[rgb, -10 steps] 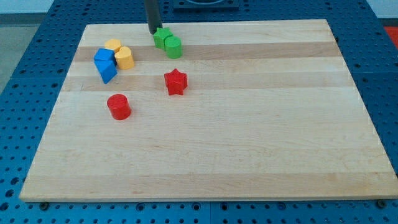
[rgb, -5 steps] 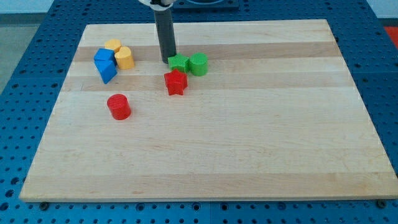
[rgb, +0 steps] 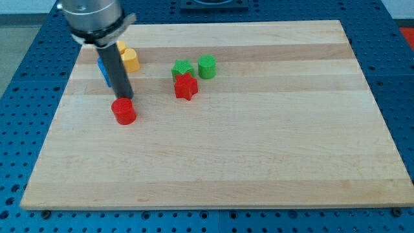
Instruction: Place the green blocks and red blocks together
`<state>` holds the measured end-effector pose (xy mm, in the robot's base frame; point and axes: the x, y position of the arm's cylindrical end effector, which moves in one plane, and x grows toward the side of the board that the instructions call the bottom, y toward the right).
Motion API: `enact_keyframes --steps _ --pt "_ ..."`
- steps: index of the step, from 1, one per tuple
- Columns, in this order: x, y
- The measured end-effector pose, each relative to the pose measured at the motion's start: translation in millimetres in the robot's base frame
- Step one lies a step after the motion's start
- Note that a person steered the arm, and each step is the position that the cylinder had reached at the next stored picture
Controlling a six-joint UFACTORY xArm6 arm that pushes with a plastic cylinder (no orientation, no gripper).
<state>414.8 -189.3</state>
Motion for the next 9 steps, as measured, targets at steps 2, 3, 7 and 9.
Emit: enact_keyframes --steps 2,3,7,9 --pt "36 -47" --pt "63 -42" --pt "31 71" --pt "27 67"
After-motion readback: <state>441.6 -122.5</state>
